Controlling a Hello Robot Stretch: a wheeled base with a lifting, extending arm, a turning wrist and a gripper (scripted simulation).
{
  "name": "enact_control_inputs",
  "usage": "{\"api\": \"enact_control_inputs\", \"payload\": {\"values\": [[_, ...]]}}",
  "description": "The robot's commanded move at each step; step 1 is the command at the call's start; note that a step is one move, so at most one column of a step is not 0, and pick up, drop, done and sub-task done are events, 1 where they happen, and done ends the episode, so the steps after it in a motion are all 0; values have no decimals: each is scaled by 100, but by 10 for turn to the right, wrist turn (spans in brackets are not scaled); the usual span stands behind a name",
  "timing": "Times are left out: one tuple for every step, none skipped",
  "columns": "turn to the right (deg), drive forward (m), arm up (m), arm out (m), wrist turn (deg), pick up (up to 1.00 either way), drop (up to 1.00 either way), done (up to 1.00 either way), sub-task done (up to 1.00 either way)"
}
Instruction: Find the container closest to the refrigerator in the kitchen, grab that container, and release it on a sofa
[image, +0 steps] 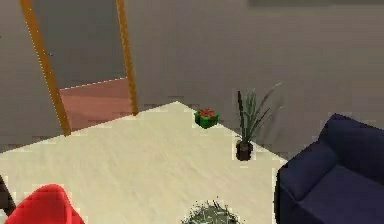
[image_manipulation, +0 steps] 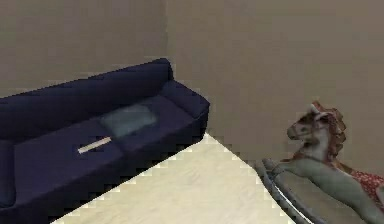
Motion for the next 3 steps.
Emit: {"api": "enact_control_inputs", "payload": {"values": [[0,65,0,0,0,0,0,0,0],[-300,0,0,0,0,0,0,0,0],[0,100,0,0,0,0,0,0,0]]}}
